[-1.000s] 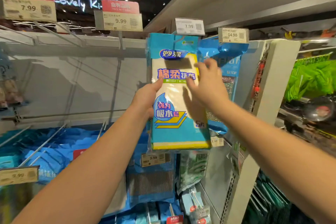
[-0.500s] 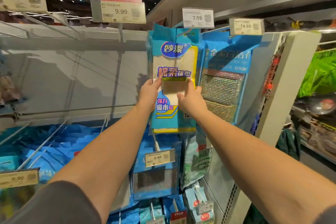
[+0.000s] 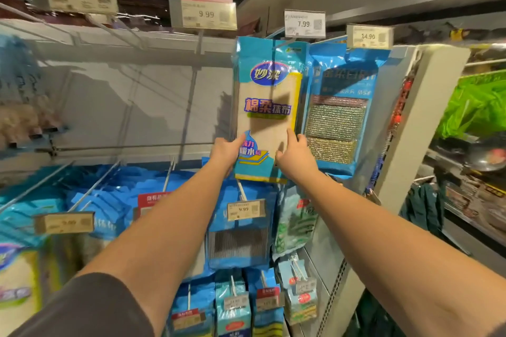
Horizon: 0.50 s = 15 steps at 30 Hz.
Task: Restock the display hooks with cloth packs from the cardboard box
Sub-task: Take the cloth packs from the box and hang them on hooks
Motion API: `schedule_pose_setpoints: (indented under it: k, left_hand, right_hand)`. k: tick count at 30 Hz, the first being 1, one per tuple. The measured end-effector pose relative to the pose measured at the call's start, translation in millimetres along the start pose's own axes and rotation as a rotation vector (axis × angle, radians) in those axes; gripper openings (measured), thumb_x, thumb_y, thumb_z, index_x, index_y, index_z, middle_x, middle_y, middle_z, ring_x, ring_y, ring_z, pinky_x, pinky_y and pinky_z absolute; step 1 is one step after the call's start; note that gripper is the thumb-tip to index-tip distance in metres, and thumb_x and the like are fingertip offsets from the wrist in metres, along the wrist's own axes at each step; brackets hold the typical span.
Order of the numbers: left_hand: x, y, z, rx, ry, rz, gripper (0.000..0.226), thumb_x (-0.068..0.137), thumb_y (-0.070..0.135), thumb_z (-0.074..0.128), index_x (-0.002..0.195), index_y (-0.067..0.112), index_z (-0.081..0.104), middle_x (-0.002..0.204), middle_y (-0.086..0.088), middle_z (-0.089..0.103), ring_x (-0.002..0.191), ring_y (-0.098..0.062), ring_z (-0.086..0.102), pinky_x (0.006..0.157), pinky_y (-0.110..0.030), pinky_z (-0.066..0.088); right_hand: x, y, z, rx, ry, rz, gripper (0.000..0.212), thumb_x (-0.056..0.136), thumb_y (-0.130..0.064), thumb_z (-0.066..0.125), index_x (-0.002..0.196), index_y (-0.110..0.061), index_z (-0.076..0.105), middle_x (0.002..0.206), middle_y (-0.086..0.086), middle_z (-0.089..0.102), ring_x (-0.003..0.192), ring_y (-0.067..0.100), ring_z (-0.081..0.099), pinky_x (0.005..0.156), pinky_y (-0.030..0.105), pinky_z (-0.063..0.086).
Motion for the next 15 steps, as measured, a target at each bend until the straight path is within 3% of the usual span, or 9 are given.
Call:
schedule_pose_setpoints:
  k: [2, 4, 8, 11, 15]
  left_hand:
    - [-31, -3, -14, 0.077, 0.031, 0.052, 0.058, 0.091, 0.054, 0.064, 0.127, 0.009, 0.050, 0.116, -0.014, 0.062, 0.091, -0.023, 0.056, 0.075, -0.034, 0.043]
    - [-71, -11, -32, 0.117, 0.069, 0.117, 0.042, 0.093, 0.049, 0.063, 0.113, 0.013, 0.055, 0.106, -0.016, 0.065, 0.087, -0.025, 0.054, 0.074, -0.035, 0.042]
    - [-184, -51, -78, 0.165, 0.096, 0.182, 0.017, 0.098, 0.031, 0.061, 0.103, 0.015, 0.057, 0.089, -0.001, 0.059, 0.084, -0.021, 0.053, 0.073, -0.031, 0.041]
    - [-271, -104, -122, 0.276, 0.072, 0.104, 0.018, 0.098, 0.032, 0.061, 0.108, 0.017, 0.059, 0.088, 0.004, 0.058, 0.077, -0.013, 0.053, 0.064, -0.023, 0.042]
    - [-369, -187, -197, 0.427, 0.078, -0.047, 0.028, 0.092, 0.034, 0.066, 0.111, 0.014, 0.065, 0.099, -0.005, 0.066, 0.091, -0.021, 0.060, 0.080, -0.032, 0.045]
  right_hand:
    - [-31, 1, -9, -0.020, -0.012, -0.009, 0.064, 0.097, -0.024, 0.049, 0.154, -0.012, 0.022, 0.154, 0.019, 0.023, 0.130, 0.041, 0.043, 0.105, 0.045, 0.040]
    - [-69, 0, -11, -0.031, -0.054, -0.035, 0.058, 0.096, -0.024, 0.050, 0.149, -0.010, 0.033, 0.149, 0.017, 0.031, 0.129, 0.038, 0.046, 0.105, 0.044, 0.040]
    - [-163, -4, 6, -0.061, -0.187, -0.133, 0.050, 0.098, -0.029, 0.051, 0.143, -0.010, 0.042, 0.145, 0.014, 0.040, 0.130, 0.032, 0.045, 0.104, 0.041, 0.038]
    - [-240, -8, 46, -0.059, -0.341, -0.189, 0.050, 0.098, -0.029, 0.051, 0.144, -0.009, 0.042, 0.145, 0.014, 0.041, 0.131, 0.030, 0.044, 0.106, 0.039, 0.037]
    - [-345, -18, 110, -0.044, -0.511, -0.207, 0.046, 0.096, -0.031, 0.055, 0.137, -0.010, 0.051, 0.139, 0.014, 0.050, 0.129, 0.032, 0.048, 0.104, 0.038, 0.038]
Point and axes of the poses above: each hand's wrist, its own x-axis towards the middle knuckle, its own z-axis out of the palm, y = z × x, the point moved 8 cm from there along x, towards the middle knuckle
